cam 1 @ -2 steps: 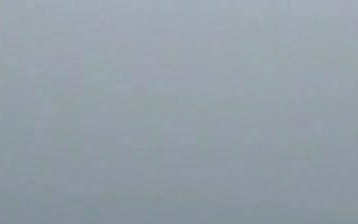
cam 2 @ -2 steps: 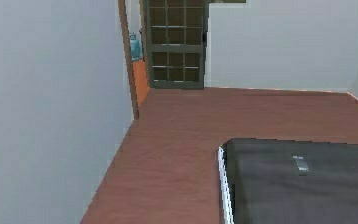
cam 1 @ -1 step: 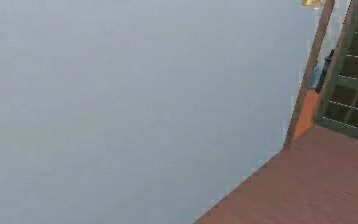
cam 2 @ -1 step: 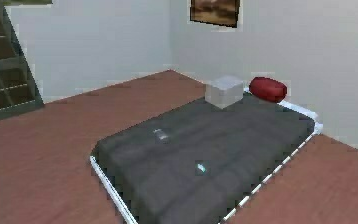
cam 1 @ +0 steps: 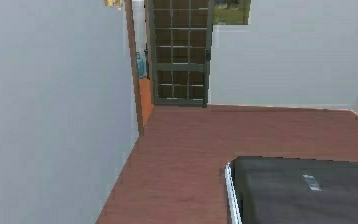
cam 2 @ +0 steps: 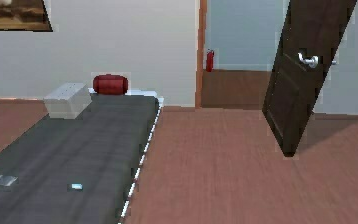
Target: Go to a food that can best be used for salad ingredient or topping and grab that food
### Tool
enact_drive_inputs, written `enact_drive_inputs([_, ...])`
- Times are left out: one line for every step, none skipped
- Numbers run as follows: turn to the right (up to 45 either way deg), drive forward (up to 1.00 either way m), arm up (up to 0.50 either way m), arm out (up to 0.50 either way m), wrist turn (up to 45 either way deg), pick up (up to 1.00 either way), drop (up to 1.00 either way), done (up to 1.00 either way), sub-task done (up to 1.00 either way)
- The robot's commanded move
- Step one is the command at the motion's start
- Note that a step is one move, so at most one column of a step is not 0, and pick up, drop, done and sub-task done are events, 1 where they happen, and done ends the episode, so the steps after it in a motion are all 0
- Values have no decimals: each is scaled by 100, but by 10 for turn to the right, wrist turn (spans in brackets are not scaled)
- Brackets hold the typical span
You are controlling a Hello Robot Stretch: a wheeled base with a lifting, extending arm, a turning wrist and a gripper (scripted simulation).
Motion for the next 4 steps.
enact_drive_inputs([60,0,0,0,0,0,0,0,0])
enact_drive_inputs([0,20,0,0,0,0,0,0,0])
enact_drive_inputs([-60,0,0,0,0,0,0,0,0])
enact_drive_inputs([0,100,0,0,0,0,0,0,0])
